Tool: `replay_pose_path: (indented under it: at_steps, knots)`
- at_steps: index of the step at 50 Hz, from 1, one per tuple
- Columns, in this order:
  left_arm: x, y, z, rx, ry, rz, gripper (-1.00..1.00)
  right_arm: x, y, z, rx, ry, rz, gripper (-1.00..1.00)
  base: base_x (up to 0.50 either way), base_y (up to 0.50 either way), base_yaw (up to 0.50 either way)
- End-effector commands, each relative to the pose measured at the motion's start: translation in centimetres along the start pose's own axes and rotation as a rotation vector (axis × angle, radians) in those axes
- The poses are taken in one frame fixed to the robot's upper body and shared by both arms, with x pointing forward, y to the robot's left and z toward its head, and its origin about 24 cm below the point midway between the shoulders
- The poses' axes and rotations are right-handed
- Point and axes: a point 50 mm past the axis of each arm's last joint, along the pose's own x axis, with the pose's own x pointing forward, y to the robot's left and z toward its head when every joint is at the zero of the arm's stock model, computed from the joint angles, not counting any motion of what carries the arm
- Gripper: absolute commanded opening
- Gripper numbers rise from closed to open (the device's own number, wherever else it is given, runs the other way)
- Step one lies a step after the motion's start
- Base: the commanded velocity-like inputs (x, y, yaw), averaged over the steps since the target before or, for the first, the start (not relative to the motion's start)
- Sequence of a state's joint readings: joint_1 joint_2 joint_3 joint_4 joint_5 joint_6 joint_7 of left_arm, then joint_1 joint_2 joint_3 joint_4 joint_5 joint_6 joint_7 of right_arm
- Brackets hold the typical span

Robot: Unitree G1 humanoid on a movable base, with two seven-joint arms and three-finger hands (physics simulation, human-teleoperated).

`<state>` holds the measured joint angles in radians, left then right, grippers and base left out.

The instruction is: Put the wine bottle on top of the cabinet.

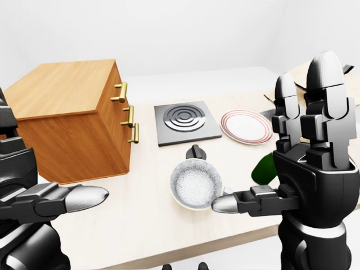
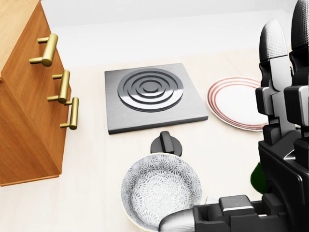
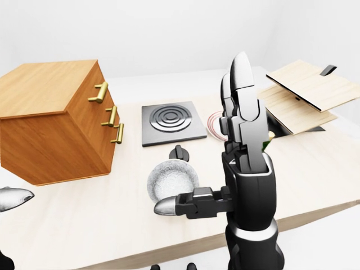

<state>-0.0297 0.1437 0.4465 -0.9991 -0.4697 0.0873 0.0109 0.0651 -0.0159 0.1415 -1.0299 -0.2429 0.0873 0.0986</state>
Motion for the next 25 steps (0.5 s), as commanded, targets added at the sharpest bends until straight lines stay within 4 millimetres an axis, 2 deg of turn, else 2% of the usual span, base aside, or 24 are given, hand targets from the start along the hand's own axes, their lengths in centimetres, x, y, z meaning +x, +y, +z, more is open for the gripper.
replay_pose_path:
  at_steps: [1,3,11,25]
  knots:
    - [-0.1,-0.1,0.0,0.003,0.003,-0.007,1.0,-0.1,-0.2,0.0,0.005,0.003,-0.013,1.0,-0.14,0.02,-0.5]
    - [-0.1,-0.2,0.1,0.005,0.001,-0.008,1.0,-0.1,-0.2,-0.1,0.011,0.007,-0.024,1.0,-0.14,0.03,-0.5]
    - [-0.1,-0.3,0.1,0.002,-0.002,-0.01,1.0,-0.2,-0.8,0.2,0.006,-0.004,-0.049,1.0,-0.06,0.01,-0.14]
    - [-0.2,-0.4,0.0,0.003,0.002,-0.019,1.0,-0.3,-1.5,0.0,-0.02,0.009,-0.055,1.0,-0.01,-0.01,0.0]
